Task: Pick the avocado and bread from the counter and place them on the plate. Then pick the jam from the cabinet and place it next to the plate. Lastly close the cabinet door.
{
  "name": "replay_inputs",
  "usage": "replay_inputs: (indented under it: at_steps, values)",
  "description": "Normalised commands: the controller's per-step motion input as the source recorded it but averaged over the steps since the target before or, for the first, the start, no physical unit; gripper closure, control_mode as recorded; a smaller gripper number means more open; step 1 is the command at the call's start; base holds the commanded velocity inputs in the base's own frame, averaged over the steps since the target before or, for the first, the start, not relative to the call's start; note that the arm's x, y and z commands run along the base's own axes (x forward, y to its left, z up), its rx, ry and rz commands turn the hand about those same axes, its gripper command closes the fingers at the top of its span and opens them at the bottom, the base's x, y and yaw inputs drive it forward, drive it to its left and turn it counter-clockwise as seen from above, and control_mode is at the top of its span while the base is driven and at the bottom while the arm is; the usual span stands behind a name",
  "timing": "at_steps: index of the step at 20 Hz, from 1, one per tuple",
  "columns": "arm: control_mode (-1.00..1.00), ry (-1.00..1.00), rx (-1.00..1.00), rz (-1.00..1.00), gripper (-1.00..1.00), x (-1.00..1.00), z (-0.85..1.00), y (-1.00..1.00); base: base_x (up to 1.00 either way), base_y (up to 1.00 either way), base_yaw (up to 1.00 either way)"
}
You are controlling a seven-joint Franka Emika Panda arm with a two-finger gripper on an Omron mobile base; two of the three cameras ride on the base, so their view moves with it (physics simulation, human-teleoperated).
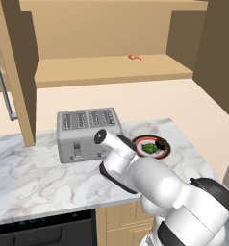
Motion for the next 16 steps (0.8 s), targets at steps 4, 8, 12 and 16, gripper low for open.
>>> replay_inputs:
  at_steps: [4,8,12,16]
  values:
    - [-1.0,0.06,0.0,0.0,1.0,0.16,-0.13,0.0,0.0,0.0,0.0]
    - [-1.0,0.06,0.0,0.0,1.0,0.07,-0.2,0.0,0.0,0.0,0.0]
    - [-1.0,0.03,0.0,0.0,1.0,0.02,-0.15,-0.02,0.0,0.0,0.0]
    - [-1.0,0.01,0.0,0.01,1.0,0.0,-0.14,-0.08,0.0,0.0,0.0]
